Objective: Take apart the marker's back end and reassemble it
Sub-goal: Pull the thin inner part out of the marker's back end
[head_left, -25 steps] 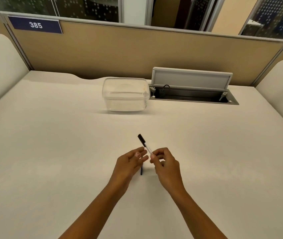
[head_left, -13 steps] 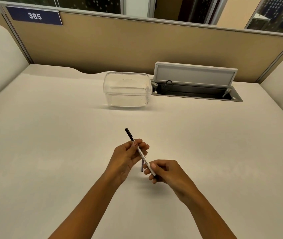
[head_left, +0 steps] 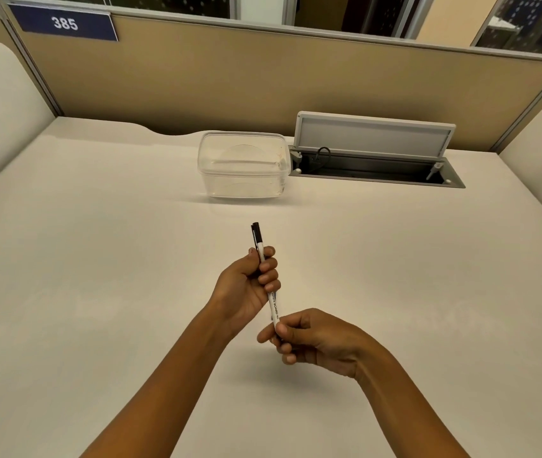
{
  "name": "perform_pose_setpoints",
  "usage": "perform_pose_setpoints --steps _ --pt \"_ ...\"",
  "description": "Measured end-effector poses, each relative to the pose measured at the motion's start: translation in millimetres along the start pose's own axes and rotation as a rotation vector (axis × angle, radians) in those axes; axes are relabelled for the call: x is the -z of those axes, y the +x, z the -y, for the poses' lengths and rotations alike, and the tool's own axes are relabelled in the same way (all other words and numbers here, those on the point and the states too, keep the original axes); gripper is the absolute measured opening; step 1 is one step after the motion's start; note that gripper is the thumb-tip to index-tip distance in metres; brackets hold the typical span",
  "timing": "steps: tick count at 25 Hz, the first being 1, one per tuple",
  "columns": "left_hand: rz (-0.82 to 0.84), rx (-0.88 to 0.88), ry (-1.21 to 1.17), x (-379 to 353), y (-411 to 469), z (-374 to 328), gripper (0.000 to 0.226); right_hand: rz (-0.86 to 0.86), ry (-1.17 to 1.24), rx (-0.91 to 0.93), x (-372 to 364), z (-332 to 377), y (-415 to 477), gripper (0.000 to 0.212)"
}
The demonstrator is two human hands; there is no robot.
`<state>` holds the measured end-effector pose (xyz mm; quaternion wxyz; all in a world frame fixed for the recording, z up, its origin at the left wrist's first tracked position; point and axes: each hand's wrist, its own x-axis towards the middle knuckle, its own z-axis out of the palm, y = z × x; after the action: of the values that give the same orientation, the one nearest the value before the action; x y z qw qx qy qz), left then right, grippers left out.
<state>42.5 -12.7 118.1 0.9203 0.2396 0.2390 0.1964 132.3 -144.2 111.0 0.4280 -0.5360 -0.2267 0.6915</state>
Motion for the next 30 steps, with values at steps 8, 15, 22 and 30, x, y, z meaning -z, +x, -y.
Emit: perform_pose_setpoints --steps 8,15,22,30 --pt "-0.116 -0.189 0.13 -7 1 3 0.036 -0.369 -0.251 0.009 -22 -7 11 0.035" --pt "-0.26 -0.376 0.102 -24 1 4 0.039 -0.845 -0.558 0.339 -40 -20 24 0.029" --pt "0.006 -0.117 0.175 -11 -1 -14 0.042 -0.053 -0.055 0.141 -16 4 1 0.032" --pt "-0.406 -0.478 1.002 -6 -19 22 0.026 -0.303 -0.335 0.071 -19 -24 23 0.033"
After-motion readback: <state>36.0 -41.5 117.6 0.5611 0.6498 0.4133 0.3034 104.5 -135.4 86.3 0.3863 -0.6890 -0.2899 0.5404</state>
